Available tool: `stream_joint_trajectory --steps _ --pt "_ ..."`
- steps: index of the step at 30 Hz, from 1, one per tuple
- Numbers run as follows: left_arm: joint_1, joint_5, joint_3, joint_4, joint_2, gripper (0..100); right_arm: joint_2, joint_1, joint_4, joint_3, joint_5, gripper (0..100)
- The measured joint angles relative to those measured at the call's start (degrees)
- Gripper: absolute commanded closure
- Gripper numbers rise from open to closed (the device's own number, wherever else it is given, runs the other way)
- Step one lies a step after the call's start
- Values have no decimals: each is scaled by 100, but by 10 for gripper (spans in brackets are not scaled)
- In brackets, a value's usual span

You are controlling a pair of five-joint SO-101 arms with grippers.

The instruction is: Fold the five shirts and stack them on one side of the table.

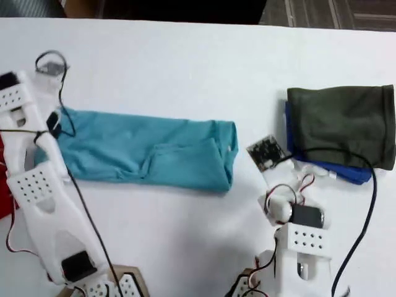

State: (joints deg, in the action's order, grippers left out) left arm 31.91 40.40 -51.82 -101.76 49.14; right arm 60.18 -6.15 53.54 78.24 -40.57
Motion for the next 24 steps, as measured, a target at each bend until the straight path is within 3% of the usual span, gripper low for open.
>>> stream_joint_trajectory --steps 6,12,18,24 --pt "-1240 -624 1811 0 -2330 975 18 -79 -554 862 -62 977" --pt "-3138 -1090 2497 0 -4053 975 26 -79 -712 932 -9 977" --pt "-4818 -1380 2558 70 -4220 975 26 -677 -941 932 510 977" --pt "-5319 -1442 2558 545 -3376 975 26 -765 -949 932 580 977"
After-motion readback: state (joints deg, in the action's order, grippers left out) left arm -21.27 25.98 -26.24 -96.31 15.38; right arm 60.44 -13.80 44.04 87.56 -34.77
